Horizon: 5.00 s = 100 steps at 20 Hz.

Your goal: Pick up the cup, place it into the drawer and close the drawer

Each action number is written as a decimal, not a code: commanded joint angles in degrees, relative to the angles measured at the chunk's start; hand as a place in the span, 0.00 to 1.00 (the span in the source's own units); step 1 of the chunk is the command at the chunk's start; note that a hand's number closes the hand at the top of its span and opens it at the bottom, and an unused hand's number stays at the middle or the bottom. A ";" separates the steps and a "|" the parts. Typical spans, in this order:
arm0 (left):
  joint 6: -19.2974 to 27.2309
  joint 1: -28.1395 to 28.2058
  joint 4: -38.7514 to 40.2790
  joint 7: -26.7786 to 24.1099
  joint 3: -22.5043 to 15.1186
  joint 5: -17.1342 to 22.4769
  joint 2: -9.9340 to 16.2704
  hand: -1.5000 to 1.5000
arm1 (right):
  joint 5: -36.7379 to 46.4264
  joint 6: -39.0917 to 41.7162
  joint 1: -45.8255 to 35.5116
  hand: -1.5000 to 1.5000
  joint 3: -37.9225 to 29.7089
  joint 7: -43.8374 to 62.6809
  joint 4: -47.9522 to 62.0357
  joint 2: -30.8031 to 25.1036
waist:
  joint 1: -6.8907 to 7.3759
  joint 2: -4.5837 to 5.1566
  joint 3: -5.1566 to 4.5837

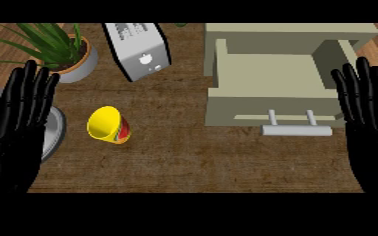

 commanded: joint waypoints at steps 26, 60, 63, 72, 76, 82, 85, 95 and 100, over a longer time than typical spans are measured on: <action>-54.56 -19.34 60.29 -13.27 9.34 21.07 16.06 0.00 | -2.04 5.32 -8.00 0.00 -0.73 0.97 13.52 -1.41 | -1.15 0.31 -0.19; -37.37 -29.01 101.74 -59.72 -1.29 -7.93 13.21 0.00 | -6.70 7.21 -16.10 0.00 -4.41 8.55 13.12 -4.29 | -3.34 1.19 -0.56; -38.32 -29.64 102.78 -60.59 -1.48 -7.68 13.60 0.00 | -5.82 6.83 -15.72 0.00 -3.94 7.93 13.61 -3.84 | -3.66 1.41 -0.61; -39.55 -32.61 105.55 -60.86 -2.78 -7.97 12.04 0.00 | -6.93 7.39 -15.95 0.00 -5.29 7.09 14.10 -4.27 | -3.71 1.42 -0.53; -43.41 -31.17 104.86 -61.65 -3.97 -7.59 10.73 0.00 | -9.68 9.42 -16.51 0.00 -7.06 9.54 12.81 -6.76 | -4.01 1.28 -0.59; -35.09 -30.98 101.00 -66.80 -3.66 -6.66 7.63 1.00 | -9.02 8.81 -16.39 0.00 -6.78 9.09 12.99 -6.16 | -3.68 1.30 -0.63; -26.27 -31.52 100.42 -69.94 -3.23 -7.79 8.35 1.00 | -8.40 9.46 -15.17 0.00 -6.66 7.66 13.86 -6.32 | -3.34 1.22 -0.51; -5.58 -29.95 100.18 -68.68 16.56 9.36 2.10 1.00 | -8.94 9.10 -13.80 0.00 -7.85 8.05 13.58 -6.34 | -1.76 0.65 -0.35; -11.70 -36.61 95.05 -62.34 14.62 9.00 3.96 1.00 | -8.28 7.80 -17.27 0.00 -8.57 10.09 14.87 -7.09 | -0.90 0.13 -0.17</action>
